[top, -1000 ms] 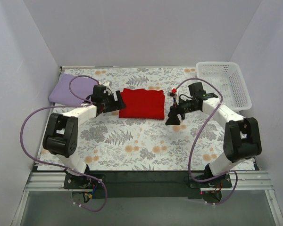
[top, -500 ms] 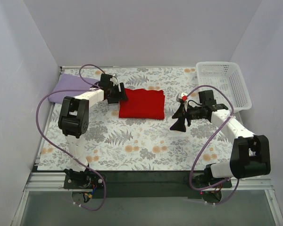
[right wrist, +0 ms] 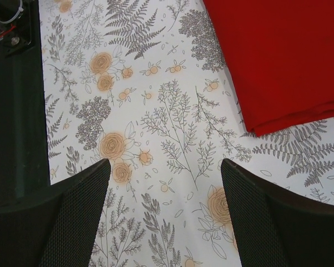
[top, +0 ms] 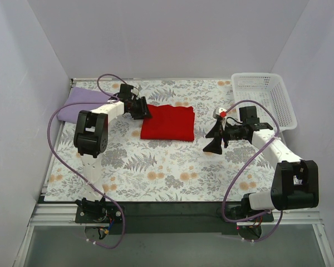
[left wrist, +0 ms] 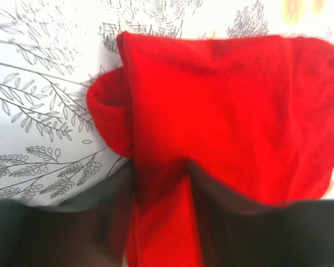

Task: Fold and stack the t-shirts
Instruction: Neatly place the folded tshirt to the corner

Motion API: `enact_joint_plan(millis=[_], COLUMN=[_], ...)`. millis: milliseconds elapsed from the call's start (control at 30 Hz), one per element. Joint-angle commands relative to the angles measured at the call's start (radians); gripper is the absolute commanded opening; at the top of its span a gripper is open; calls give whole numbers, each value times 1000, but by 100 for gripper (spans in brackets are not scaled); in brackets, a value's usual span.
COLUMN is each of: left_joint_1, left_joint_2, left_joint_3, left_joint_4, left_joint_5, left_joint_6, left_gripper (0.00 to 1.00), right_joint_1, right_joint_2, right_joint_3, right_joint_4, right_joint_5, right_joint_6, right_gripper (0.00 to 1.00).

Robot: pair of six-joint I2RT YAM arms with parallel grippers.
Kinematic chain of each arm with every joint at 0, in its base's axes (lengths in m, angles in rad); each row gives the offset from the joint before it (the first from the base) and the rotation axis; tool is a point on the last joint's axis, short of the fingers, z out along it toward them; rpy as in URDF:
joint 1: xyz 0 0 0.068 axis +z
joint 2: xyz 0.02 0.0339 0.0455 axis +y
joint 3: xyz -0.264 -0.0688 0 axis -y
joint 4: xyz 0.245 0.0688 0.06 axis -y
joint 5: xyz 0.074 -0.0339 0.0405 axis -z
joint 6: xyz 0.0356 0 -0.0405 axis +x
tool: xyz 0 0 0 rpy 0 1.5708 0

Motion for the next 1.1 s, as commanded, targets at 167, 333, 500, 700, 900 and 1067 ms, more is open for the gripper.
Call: enact_joint_plan(millis=[167, 333, 500, 700, 900, 1067], left_joint_1=[-13, -12, -13, -10, -3, 2], left_joint_2=[0, -192, -428, -651, -697, -665], left_joint_3=[-75, -160, -380, -646, -720, -692], left_joint_4=[-40, 1, 157, 407, 620, 742], left_joint_5=[126, -65, -375, -651, -754, -785], left_joint_6=[71, 189, 448, 745, 935, 1106], left_gripper=[1, 0, 0, 0, 0, 0], right_joint_1=[-41, -64, -71, -77, -77, -79], right_joint_2=[-24, -35, -31, -23, -18, -9], right_joint_3=[-13, -16, -11, -5, -4, -1], right_joint_4=[15, 8, -7, -24, -30, -36], right_joint_5=[-62, -77, -91, -99, -102, -102], right_joint_6=[-28, -34, -46, -57, -63, -68], right_gripper=[86, 86, 86, 86, 86, 86])
